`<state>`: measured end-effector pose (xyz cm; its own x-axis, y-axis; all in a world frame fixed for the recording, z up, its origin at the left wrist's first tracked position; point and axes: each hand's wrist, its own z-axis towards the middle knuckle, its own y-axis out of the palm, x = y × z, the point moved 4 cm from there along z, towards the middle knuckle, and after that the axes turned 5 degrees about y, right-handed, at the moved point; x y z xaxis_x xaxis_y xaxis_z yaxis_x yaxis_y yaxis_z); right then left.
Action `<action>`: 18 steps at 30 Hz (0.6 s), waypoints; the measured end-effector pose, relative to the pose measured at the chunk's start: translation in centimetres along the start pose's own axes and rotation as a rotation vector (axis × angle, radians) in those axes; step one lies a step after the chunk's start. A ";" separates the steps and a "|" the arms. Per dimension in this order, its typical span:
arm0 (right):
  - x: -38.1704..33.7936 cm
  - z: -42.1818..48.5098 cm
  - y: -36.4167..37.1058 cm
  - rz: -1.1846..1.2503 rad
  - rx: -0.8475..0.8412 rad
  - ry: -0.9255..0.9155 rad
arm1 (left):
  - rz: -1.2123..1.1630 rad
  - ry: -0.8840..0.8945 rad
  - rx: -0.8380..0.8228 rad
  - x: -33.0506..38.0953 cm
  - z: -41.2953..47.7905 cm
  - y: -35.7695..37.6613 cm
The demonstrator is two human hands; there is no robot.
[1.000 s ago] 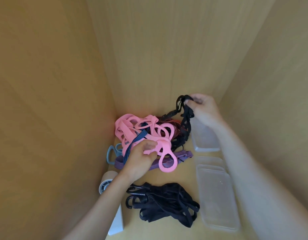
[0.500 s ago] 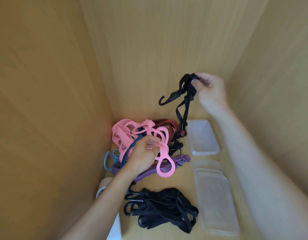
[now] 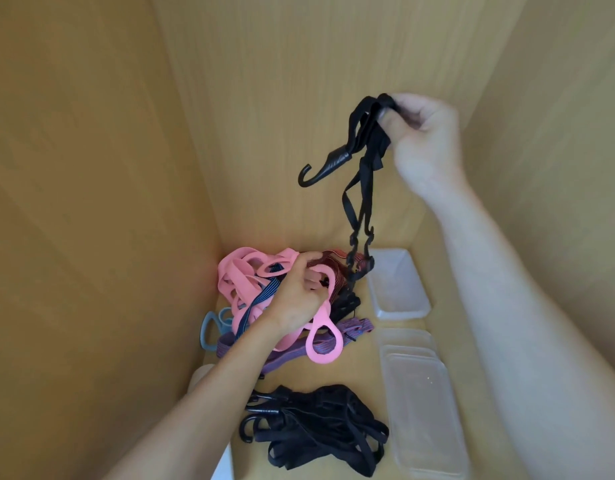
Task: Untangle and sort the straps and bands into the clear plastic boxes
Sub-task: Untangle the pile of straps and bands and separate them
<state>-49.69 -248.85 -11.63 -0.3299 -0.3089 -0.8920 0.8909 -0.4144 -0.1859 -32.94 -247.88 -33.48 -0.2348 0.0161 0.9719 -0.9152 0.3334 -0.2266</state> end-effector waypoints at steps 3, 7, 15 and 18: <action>-0.9 0.1 0.4 -0.006 -0.028 -0.015 | 0.125 0.092 -0.083 1.6 0.9 0.8; -1.8 0.1 0.2 0.049 -0.029 -0.024 | 0.265 0.221 -0.140 2.8 3.2 1.4; -2.1 0.0 -0.4 0.089 -0.029 -0.019 | 0.248 0.178 -0.238 3.1 5.3 1.9; -1.0 -0.2 -0.8 0.065 -0.035 0.009 | 0.187 0.182 -0.192 3.9 5.7 1.5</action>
<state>-50.00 -247.99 -10.67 -0.2687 -0.3265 -0.9062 0.9207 -0.3634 -0.1421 -37.11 -252.63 -30.42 -0.3149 0.2561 0.9139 -0.7788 0.4807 -0.4030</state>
